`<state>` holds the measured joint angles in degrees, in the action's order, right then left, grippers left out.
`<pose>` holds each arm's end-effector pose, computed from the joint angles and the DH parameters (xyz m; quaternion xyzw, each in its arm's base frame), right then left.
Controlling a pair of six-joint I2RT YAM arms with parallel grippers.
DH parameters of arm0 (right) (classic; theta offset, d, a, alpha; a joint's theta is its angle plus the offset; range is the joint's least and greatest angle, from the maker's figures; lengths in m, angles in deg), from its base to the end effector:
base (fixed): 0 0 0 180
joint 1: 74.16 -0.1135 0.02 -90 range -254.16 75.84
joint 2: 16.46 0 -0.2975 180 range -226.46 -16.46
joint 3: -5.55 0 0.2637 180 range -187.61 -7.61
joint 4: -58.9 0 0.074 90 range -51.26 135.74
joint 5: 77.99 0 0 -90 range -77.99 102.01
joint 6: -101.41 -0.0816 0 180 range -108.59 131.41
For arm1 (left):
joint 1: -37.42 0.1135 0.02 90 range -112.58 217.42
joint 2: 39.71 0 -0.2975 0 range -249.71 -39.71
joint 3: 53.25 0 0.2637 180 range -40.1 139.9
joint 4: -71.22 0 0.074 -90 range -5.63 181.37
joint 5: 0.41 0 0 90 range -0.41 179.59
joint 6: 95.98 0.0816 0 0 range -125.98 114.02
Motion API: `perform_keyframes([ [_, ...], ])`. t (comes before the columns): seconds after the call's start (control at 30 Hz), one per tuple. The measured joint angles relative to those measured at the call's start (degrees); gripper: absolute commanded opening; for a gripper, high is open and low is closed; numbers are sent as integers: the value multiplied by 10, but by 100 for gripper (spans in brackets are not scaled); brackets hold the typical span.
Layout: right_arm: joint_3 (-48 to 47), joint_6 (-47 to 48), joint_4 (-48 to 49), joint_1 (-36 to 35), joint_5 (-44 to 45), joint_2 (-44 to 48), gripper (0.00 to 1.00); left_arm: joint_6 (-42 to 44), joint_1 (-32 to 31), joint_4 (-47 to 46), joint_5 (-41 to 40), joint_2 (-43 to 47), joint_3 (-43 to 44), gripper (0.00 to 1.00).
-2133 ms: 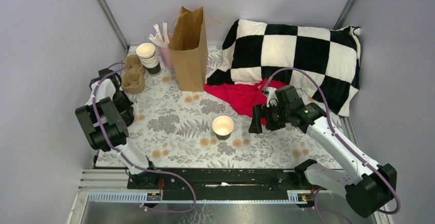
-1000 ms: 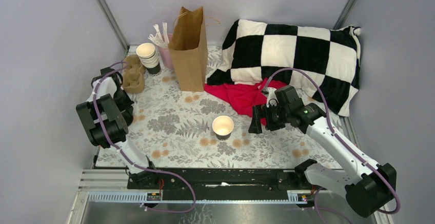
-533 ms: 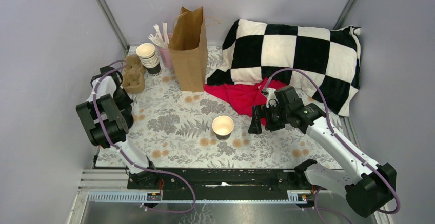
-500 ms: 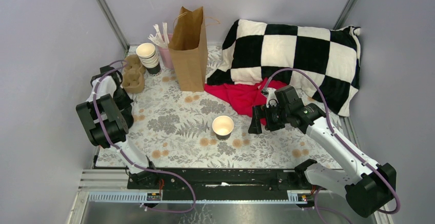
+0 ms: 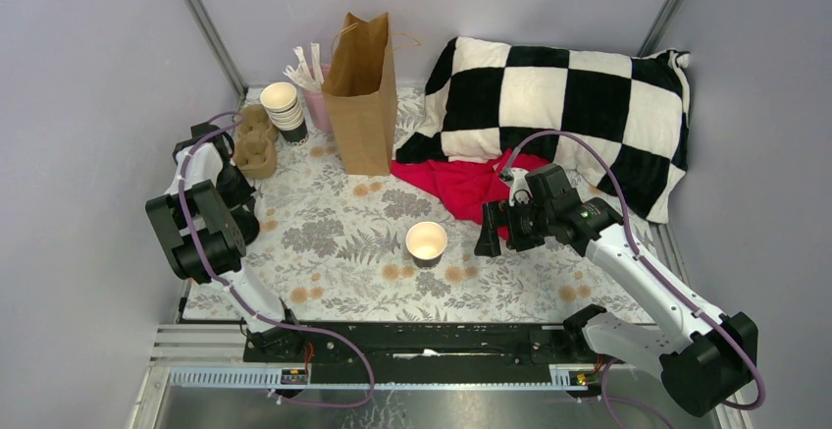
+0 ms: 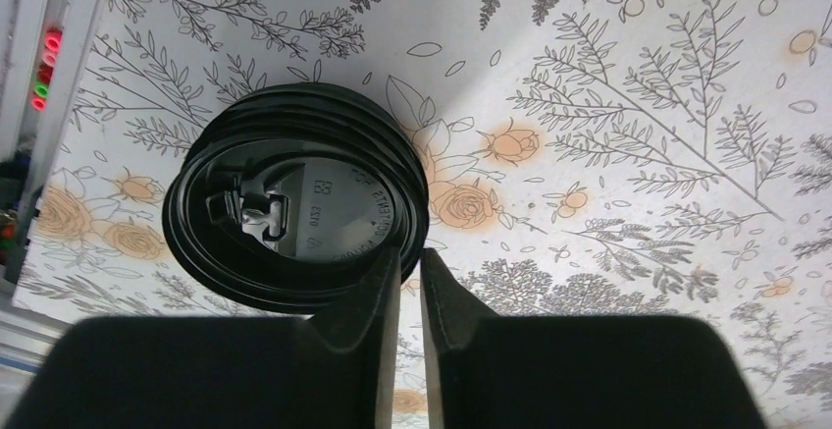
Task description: Pack the takeout coffee
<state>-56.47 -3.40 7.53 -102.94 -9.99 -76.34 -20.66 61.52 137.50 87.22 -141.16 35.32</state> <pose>0.1886 0.1385 0.2673 -0.1779 0.9052 0.2930 0.2511 0.3321 0.1523 0.1935 -0.3323 0.9382 0.0283 0.0924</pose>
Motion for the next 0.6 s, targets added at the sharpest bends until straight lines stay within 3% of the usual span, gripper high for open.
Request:
perform_keyframes([
  [0.13,1,0,0,0,0,0,100,0,0,2,0,0,0,36],
  [0.6,5,0,3,0,0,0,100,7,0,-2,17,0,-18,47],
])
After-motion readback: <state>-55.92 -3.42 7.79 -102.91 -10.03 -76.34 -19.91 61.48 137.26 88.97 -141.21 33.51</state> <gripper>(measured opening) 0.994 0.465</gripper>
